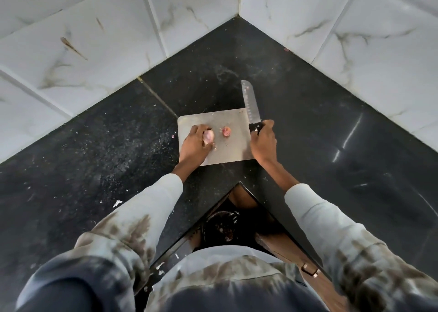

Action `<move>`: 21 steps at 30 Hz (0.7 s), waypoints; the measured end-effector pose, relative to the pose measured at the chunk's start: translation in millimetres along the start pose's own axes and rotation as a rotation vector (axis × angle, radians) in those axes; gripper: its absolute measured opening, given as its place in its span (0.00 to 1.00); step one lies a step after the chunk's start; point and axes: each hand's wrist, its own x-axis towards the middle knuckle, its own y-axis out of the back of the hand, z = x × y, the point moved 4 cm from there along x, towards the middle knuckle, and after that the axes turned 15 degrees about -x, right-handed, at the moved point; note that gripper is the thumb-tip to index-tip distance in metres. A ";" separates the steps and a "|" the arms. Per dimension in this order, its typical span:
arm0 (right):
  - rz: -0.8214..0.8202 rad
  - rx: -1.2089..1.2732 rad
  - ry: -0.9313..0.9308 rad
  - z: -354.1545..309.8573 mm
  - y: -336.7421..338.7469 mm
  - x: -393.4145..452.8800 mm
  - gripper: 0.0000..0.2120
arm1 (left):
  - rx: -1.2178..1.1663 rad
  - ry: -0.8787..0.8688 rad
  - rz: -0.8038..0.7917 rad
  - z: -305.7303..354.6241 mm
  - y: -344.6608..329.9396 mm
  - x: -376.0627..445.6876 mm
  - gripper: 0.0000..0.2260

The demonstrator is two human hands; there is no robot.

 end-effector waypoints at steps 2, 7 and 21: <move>-0.068 0.035 0.064 -15.1 -7.3 -5.8 0.11 | -0.018 0.001 0.011 0.2 -1.9 -0.7 0.23; -0.229 -0.021 0.187 -36.3 -31.7 -22.6 0.09 | -0.083 0.022 0.080 -5.1 -1.3 0.0 0.22; -0.262 0.062 0.161 -30.9 -64.6 -47.4 0.12 | -0.230 0.111 0.218 -22.9 0.2 3.0 0.22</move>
